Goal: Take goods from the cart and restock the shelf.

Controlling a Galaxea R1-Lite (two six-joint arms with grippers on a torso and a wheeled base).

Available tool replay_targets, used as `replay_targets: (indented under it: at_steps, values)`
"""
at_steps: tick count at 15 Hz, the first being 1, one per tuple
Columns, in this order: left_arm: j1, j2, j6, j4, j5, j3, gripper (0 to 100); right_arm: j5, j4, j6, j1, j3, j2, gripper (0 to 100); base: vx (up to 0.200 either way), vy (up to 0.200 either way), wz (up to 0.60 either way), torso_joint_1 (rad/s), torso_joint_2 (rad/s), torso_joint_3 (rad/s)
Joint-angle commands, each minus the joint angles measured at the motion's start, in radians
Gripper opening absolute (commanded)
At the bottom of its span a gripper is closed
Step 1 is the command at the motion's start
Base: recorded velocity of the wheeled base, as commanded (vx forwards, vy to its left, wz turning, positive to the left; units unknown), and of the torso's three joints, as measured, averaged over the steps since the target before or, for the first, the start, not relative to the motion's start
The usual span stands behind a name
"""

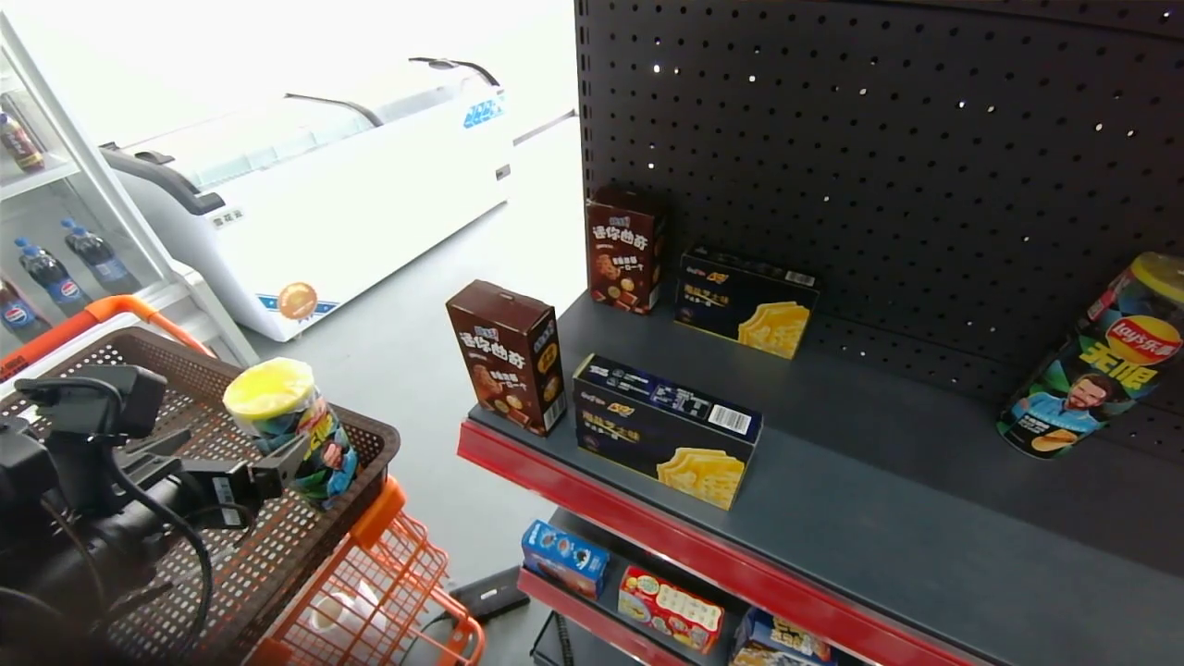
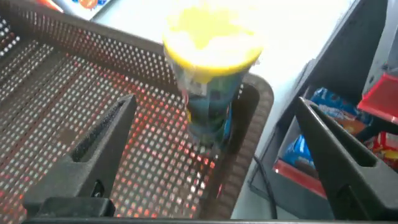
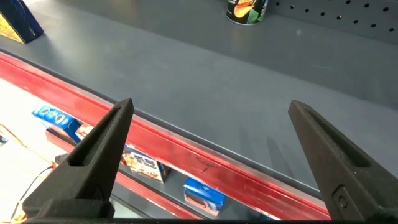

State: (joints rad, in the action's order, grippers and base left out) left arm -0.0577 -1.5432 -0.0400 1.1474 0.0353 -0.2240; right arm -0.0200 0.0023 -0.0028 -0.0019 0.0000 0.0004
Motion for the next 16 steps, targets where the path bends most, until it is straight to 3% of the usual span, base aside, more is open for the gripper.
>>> replay_targets:
  at_steps: [1, 3, 5, 9, 13, 14, 16]
  values:
    - [-0.01, -0.241, -0.001, 0.215, -0.034, 0.028, 100, 0.0, 0.001, 0.0, 0.0, 0.0, 0.0, 100, 0.0, 0.0, 0.0, 0.0, 0.0, 0.0]
    - [-0.016, -0.336, -0.001, 0.354, -0.054, 0.018, 100, 0.0, 0.001, 0.0, 0.0, 0.0, 0.0, 100, 0.0, 0.0, 0.0, 0.0, 0.0, 0.0]
    - [-0.021, -0.396, -0.001, 0.405, -0.054, 0.012, 100, 0.0, 0.001, 0.0, 0.0, 0.0, 0.0, 100, 0.0, 0.0, 0.0, 0.0, 0.0, 0.0]
    - [-0.03, -0.465, -0.015, 0.423, -0.052, -0.031, 100, 0.0, 0.001, 0.0, 0.0, 0.0, 0.0, 100, 0.0, 0.0, 0.0, 0.0, 0.0, 0.0]
    - [-0.021, -0.555, -0.015, 0.423, -0.052, -0.193, 100, 0.0, 0.001, 0.0, 0.0, 0.0, 0.0, 100, 0.0, 0.0, 0.0, 0.0, 0.0, 0.0]
    - [-0.019, -0.564, -0.015, 0.423, -0.052, -0.213, 0, 0.0, 0.001, 0.0, 0.0, 0.0, 0.0, 100, 0.0, 0.0, 0.0, 0.0, 0.0, 0.0]
    - [-0.021, -0.574, -0.02, 0.423, -0.052, -0.256, 0, 0.0, 0.001, 0.0, 0.0, 0.0, 0.0, 100, 0.0, 0.0, 0.0, 0.0, 0.0, 0.0]
